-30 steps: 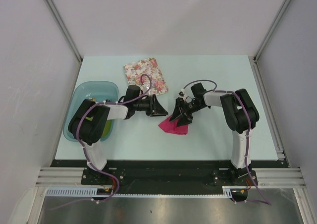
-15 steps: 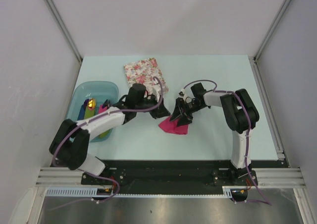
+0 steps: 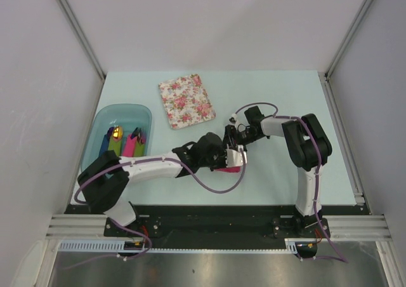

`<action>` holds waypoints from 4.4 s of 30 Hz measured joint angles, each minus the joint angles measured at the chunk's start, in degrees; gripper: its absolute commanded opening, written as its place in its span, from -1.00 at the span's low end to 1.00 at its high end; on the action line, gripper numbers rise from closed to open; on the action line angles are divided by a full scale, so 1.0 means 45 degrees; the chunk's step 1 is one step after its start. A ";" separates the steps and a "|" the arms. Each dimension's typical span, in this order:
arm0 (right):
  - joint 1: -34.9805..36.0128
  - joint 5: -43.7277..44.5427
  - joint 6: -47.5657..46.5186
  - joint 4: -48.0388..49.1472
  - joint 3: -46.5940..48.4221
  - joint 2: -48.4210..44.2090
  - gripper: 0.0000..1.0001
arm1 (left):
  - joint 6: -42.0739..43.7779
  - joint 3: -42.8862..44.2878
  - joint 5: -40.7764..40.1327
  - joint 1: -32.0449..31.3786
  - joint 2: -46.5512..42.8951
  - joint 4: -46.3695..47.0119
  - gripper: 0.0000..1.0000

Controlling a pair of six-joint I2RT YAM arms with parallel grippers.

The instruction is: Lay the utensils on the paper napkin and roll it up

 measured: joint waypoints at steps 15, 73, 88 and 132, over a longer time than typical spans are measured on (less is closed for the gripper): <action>0.0000 -0.0015 0.0039 0.0005 0.0000 0.0000 0.55 | 0.2613 0.0845 -0.2992 -0.1535 0.2492 0.0350 -0.85; -0.0797 0.1807 -0.0291 -0.0277 0.0500 -0.1088 -0.69 | 0.2769 0.0724 -0.2453 -0.0991 0.3288 -0.0238 -0.93; -0.0369 0.3079 -0.0418 -0.0248 0.0515 0.0005 -0.77 | 0.0559 0.0248 0.0000 0.0758 0.1360 -0.1078 -0.33; -0.0340 0.3079 -0.0418 -0.0214 0.0525 0.0005 -0.74 | -1.3668 0.2754 0.6849 0.5285 0.5309 -0.1608 -0.39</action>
